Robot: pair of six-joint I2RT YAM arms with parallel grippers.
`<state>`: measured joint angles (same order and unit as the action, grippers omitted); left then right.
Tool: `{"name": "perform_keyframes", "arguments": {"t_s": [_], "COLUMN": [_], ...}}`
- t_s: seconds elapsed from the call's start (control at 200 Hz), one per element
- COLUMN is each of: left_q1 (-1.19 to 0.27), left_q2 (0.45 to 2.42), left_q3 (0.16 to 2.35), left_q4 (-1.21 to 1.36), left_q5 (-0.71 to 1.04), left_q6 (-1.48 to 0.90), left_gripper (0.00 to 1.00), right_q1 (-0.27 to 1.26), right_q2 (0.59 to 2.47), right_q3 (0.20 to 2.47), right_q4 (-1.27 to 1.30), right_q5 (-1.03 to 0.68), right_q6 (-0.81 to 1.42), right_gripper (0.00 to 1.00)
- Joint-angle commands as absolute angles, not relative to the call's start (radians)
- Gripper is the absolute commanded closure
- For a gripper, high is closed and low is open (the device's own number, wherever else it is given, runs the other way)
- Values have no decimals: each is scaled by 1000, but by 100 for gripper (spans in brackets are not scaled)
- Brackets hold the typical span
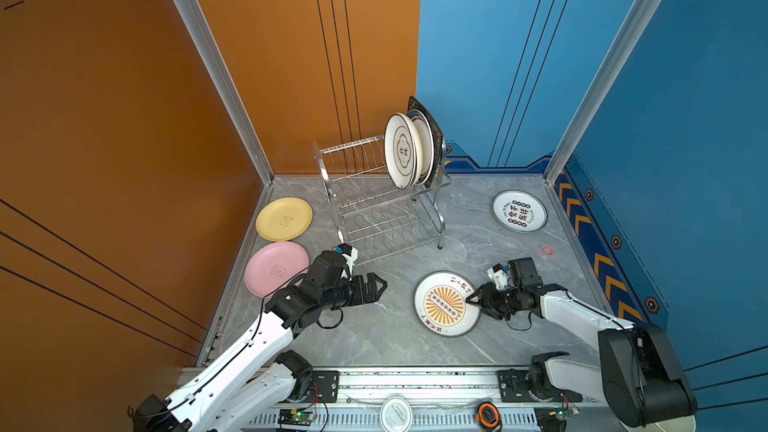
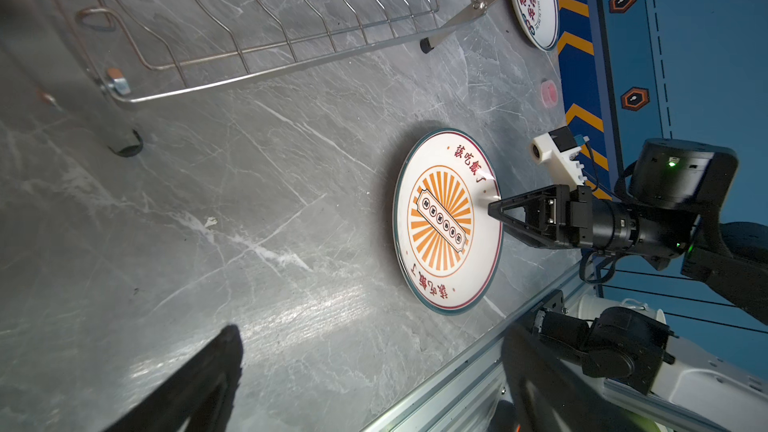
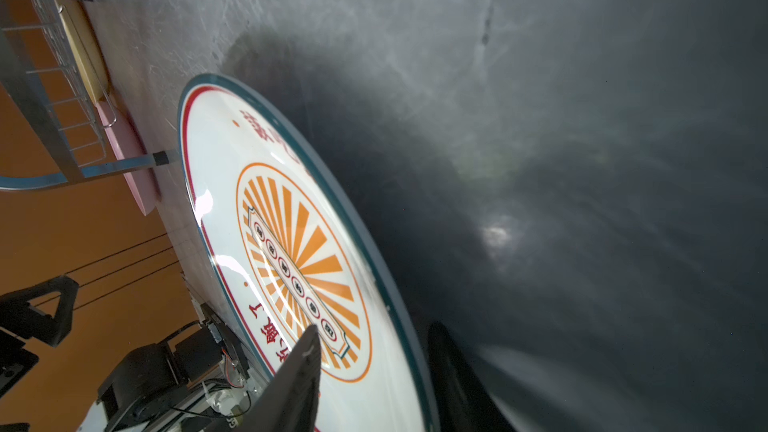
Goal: Load the plates into the dish rack
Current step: 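Slide the sunburst plate further with the right gripper while the left gripper approaches its edge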
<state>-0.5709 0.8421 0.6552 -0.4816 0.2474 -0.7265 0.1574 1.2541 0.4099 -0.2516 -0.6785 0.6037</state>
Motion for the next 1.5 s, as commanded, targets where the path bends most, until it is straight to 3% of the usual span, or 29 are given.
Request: {"name": "perform_keyframes", "arguments": {"t_s": [0.0, 0.18, 0.581, 1.131, 1.496], "left_q1": [-582, -588, -599, -622, -623], "left_q2": [824, 820, 819, 819, 836], "left_q3": [644, 642, 644, 638, 581], "left_q4": [-482, -481, -482, -471, -310], "left_q5": [263, 260, 262, 270, 369], "left_q6": [-727, -733, -736, -738, -767], "left_gripper": [2, 2, 2, 2, 2], "right_q1": [175, 181, 196, 199, 257], "right_q2": [1304, 1304, 1296, 1121, 997], "right_q3": [358, 359, 363, 441, 493], "right_q4": [-315, -316, -309, -363, -350], "right_q5": [-581, -579, -609, -728, -825], "right_q6": [602, 601, 595, 587, 677], "right_gripper": [64, 78, 100, 100, 100]}}
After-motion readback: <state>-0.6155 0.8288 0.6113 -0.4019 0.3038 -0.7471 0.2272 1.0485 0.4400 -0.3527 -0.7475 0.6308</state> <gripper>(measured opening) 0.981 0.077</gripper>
